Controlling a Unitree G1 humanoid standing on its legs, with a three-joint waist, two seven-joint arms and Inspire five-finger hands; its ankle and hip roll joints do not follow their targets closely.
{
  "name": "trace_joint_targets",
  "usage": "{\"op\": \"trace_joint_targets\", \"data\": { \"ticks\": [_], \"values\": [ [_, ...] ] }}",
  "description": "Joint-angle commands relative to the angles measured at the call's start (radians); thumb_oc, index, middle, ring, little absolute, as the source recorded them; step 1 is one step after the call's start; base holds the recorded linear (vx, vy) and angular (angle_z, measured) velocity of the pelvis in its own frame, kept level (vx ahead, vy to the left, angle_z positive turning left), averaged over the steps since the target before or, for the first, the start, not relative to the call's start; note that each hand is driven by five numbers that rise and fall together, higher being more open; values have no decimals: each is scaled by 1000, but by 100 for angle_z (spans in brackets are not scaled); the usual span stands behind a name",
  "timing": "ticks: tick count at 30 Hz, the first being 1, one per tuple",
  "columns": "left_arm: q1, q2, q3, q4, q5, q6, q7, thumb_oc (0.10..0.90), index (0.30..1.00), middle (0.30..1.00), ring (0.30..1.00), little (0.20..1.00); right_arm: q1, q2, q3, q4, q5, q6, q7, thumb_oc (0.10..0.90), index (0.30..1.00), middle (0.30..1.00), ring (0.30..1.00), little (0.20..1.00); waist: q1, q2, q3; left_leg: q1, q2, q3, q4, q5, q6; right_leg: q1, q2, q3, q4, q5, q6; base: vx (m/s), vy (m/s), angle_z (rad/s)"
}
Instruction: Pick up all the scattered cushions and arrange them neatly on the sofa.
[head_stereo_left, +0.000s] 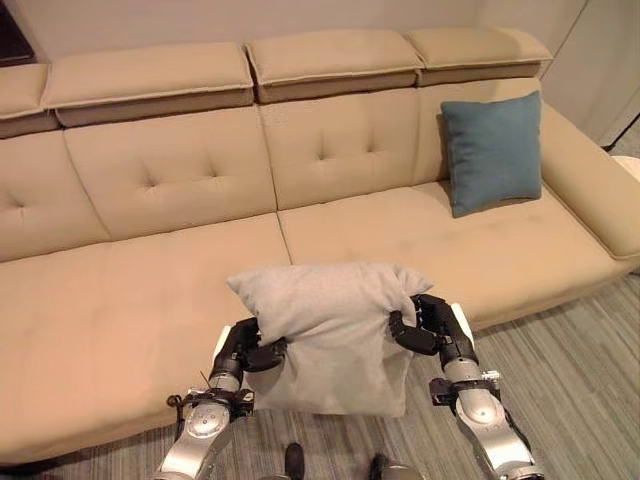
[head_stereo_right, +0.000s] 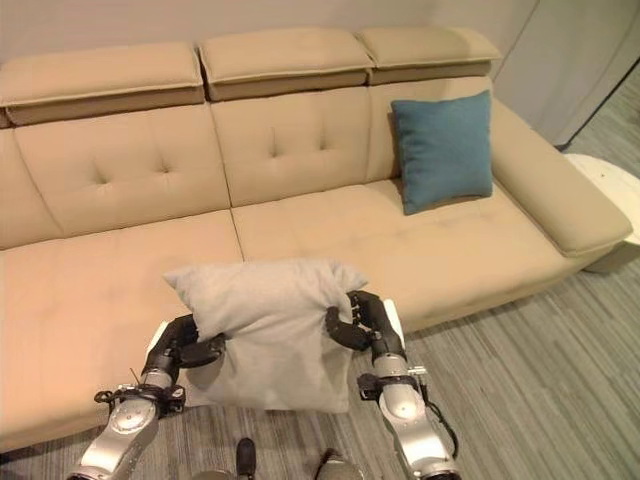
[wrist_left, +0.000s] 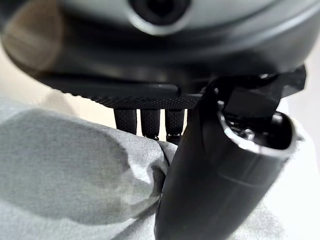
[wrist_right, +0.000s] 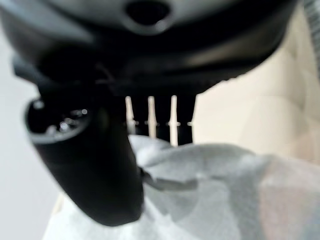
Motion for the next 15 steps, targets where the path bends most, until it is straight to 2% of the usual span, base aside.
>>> {"op": "trace_joint_targets", "data": {
  "ticks": [1,3,4,7,9,13,15],
  "values": [
    [-78,-31,18,-94,23,-124,-21,400,300,300,300,300,-88,-15,-65,-131,43,-122,-30,400,300,300,300,300,-22,-11,-36,2,-4,-61,86,-143,-62,32,81,36,-133,64,-11,186,-101,89],
    [-79,-36,16,-87,23,-123,-28,400,300,300,300,300,-74,-19,-68,-125,44,-123,-27,400,300,300,300,300,-33,-19,-38,7,-13,-82,86,-151,-69,34,98,63,-168,77,-15,198,-150,94],
    [-72,-41,19,-81,24,-125,-40,400,300,300,300,300,-61,-24,-75,-120,48,-122,-22,400,300,300,300,300,-33,-27,-47,15,-19,-95,102,-171,-79,73,97,60,-210,83,-25,196,-180,54],
    [-49,-52,23,-78,16,-122,-46,400,300,300,300,300,-42,-37,-81,-118,49,-118,-13,400,300,300,300,300,-36,-26,-61,20,-9,-98,140,-192,-98,118,103,43,-243,80,-40,179,-181,29],
    [-45,-57,23,-78,7,-120,-47,400,300,300,300,300,-33,-46,-89,-121,52,-119,-9,400,300,300,300,300,-42,-28,-58,-4,-4,-98,210,-208,-118,145,102,26,-259,71,-50,102,-150,33],
    [-55,-73,15,-68,-13,-119,-46,400,300,300,300,300,-28,-67,-102,-124,62,-117,-14,400,300,300,300,300,-49,-36,-41,-98,29,-50,352,-193,-145,179,87,-2,-263,39,-73,43,-61,32],
    [-60,-76,10,-63,-14,-117,-50,400,300,300,300,300,-26,-73,-107,-122,62,-114,-17,400,300,300,300,300,-49,-37,-40,-133,49,-19,341,-192,-139,193,85,-17,-268,27,-78,71,-11,44]
  ]
}}
